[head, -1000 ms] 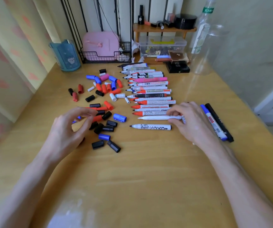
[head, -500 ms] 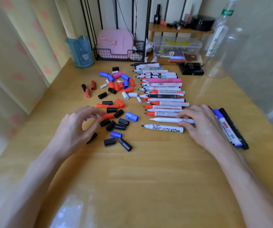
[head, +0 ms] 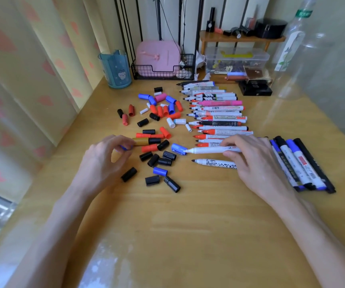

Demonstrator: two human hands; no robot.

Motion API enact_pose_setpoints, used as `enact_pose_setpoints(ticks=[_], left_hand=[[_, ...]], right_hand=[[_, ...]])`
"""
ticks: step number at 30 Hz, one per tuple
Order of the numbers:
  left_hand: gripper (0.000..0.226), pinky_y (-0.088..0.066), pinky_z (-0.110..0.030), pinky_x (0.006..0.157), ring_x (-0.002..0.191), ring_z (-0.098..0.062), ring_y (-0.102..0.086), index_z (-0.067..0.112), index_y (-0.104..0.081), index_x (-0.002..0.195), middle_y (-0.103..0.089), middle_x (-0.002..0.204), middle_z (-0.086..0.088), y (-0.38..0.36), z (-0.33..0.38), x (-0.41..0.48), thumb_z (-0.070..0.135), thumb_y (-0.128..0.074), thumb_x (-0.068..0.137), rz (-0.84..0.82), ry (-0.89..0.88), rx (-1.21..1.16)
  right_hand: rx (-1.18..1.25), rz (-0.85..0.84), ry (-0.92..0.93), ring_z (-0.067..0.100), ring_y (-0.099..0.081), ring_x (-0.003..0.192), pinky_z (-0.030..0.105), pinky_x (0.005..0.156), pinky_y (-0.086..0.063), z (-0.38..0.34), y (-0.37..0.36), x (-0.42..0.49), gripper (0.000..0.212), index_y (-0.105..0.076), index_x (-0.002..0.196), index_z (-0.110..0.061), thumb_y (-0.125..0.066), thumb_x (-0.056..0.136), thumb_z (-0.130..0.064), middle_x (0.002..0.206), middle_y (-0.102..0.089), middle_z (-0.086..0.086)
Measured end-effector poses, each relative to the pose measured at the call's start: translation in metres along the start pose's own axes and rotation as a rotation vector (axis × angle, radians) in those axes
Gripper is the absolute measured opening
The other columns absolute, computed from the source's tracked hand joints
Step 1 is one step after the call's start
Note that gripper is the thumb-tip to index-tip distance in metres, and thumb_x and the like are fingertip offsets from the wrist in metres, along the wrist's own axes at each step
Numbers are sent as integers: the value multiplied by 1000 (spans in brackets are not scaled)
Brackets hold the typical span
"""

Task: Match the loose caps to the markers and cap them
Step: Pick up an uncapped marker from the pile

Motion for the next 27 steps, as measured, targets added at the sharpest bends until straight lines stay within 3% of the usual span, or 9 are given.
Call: enact_pose_setpoints(ticks=[5,9,11,15,18,27], left_hand=[[32,-50,-38,74,99,-19,-62,24,-67,124,-63,114,4,-2,-17,1,24,-73,94,84,115,119],[26,-48,-40,75,100,-31,-62,23,-73,117,-65,109,-2,-9,-32,4,33,-73,94,19,299,160],[19,-44,-37,72,93,-26,-63,22,-74,108,-66,100,2,-6,-28,4,33,-75,93,74,278,106],[11,-47,-31,68,85,-7,-67,26,-70,103,-73,94,15,4,1,4,24,-77,93,134,107,-228],[13,-46,-26,67,85,-10,-70,22,-72,104,-76,99,13,-4,31,1,20,-78,93,25,6,-400],[19,-50,-45,70,83,-21,-71,25,-73,109,-75,90,2,-33,50,-5,33,-78,92,-135,-78,-484]], right_hand=[[-16,-5,40,18,-59,92,35,80,-34,-14,-7,0,11,-65,105,-21,-69,95,-17,100,-68,-13],[-5,-12,30,17,-59,94,35,81,-35,-14,-8,-1,11,-65,106,-21,-67,96,-19,101,-68,-12],[7,1,15,18,-59,95,34,80,-34,-13,-8,-1,12,-65,107,-20,-67,96,-17,102,-68,-12],[71,23,-11,15,-60,101,36,84,-40,-14,-7,-2,13,-63,111,-18,-64,98,-13,107,-67,-12],[122,42,-11,11,-59,100,35,86,-43,-18,-7,-2,14,-62,111,-18,-62,100,-11,107,-65,-16],[115,18,34,15,-59,99,29,85,-40,-25,-8,-2,20,-63,111,-15,-64,97,-1,104,-66,-11]])
Point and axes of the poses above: each hand's wrist, its own x-axis towards the middle knuckle, its own y-axis out of the back of the hand, z = x × y, the point moved 5 cm from there along x, towards the middle knuckle
